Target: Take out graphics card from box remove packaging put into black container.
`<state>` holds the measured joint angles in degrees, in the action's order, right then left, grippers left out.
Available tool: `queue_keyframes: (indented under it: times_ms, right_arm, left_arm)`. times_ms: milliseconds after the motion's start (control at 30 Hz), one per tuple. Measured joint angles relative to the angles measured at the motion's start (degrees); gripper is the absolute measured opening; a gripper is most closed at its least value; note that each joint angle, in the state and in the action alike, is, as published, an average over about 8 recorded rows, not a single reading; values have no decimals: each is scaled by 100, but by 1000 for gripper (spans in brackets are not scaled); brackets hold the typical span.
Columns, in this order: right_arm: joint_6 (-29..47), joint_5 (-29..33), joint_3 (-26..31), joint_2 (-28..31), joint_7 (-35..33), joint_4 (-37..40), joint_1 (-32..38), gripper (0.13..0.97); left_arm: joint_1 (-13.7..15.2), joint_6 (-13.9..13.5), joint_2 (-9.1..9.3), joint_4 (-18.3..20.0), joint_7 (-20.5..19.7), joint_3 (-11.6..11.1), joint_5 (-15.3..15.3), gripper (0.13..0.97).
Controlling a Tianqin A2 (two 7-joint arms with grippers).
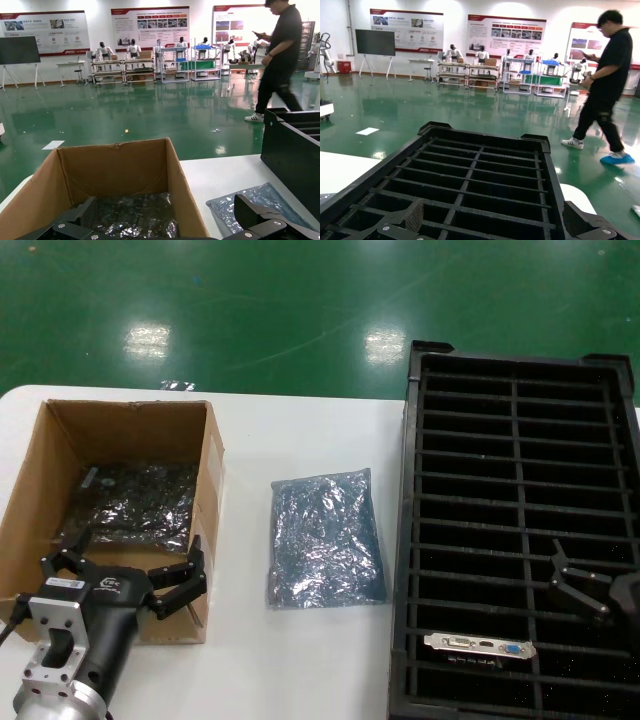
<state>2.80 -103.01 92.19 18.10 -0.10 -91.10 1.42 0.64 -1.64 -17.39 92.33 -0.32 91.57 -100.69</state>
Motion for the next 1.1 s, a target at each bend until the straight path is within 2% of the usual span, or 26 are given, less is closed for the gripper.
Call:
queue_keyframes:
  times_ms: [1100]
  right_arm:
    - [0,0,0,0,0,0,0,966]
  left_arm:
    - [0,0,0,0,0,0,0,966]
